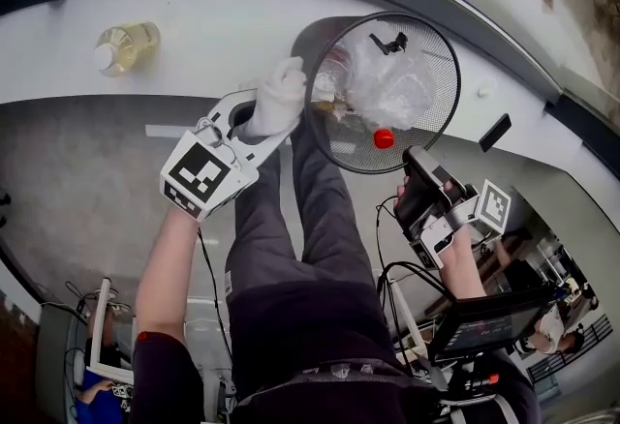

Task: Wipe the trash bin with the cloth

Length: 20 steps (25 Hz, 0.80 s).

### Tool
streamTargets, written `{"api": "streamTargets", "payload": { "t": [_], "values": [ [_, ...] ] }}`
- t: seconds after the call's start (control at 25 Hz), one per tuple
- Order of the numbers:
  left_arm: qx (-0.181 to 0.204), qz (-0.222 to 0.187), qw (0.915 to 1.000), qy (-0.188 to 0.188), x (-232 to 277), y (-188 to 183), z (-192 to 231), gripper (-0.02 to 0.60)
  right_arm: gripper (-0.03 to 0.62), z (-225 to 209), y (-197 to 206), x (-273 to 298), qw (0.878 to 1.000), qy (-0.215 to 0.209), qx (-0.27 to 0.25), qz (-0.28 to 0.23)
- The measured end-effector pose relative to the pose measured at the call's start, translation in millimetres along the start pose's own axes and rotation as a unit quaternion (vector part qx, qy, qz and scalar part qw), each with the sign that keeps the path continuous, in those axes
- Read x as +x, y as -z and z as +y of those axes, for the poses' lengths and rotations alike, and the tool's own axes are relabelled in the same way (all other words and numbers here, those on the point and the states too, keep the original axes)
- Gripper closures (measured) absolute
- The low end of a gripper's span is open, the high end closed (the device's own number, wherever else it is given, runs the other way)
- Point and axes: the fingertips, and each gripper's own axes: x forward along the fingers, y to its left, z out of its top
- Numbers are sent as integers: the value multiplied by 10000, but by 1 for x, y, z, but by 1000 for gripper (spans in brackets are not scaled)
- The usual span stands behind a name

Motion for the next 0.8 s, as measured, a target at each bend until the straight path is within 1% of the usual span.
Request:
{"api": "streamTargets", "payload": {
  "t": [0.16, 0.24, 0.28, 0.32, 0.36, 0.4, 0.44, 0.48, 0.52, 0.56, 0.6, 0.64, 0.72, 0.8],
  "values": [
    [-86, -207, 9994, -260, 2, -8, 6, 463, 528, 1, 18, 8, 9993, -314, 127, 152],
    [31, -248, 9987, -436, 7, -17, 15, 463, 528, 5, 24, 12, 9988, -397, -52, 280],
    [110, -251, 9982, -531, 8, -21, 21, 463, 528, 9, 27, 15, 9980, -413, -255, 407],
    [187, -269, 9975, -623, 9, -25, 28, 463, 506, 12, 30, 16, 9962, -377, -566, 550],
    [262, -304, 9966, -714, 9, -31, 34, 463, 459, 14, 29, 16, 9925, -257, -996, 659],
    [339, -345, 9955, -816, 8, -36, 40, 463, 439, 14, 24, 12, 9861, -49, -1510, 698],
    [421, -387, 9940, -933, 5, -42, 47, 463, 439, 12, 14, 6, 9760, 226, -2057, 674],
    [507, -429, 9921, -1063, 3, -50, 55, 463, 434, 11, 0, -1, 9623, 530, -2596, 614],
    [595, -465, 9900, -1195, 0, -57, 65, 463, 422, 13, -18, -7, 9458, 804, -3098, 550],
    [682, -488, 9877, -1317, -2, -66, 74, 463, 416, 18, -35, -11, 9290, 982, -3533, 503],
    [772, -500, 9856, -1419, -4, -74, 84, 463, 405, 29, -51, -11, 9144, 1024, -3886, 485],
    [867, -501, 9837, -1495, -5, -82, 92, 463, 399, 42, -63, -6, 9025, 951, -4170, 500],
    [1064, -477, 9812, -1539, -3, -97, 102, 463, 399, 70, -73, 15, 8817, 695, -4622, 647],
    [1197, -452, 9811, -1449, 1, -109, 103, 463, 401, 86, -73, 36, 8653, 577, -4904, 857]
  ]
}}
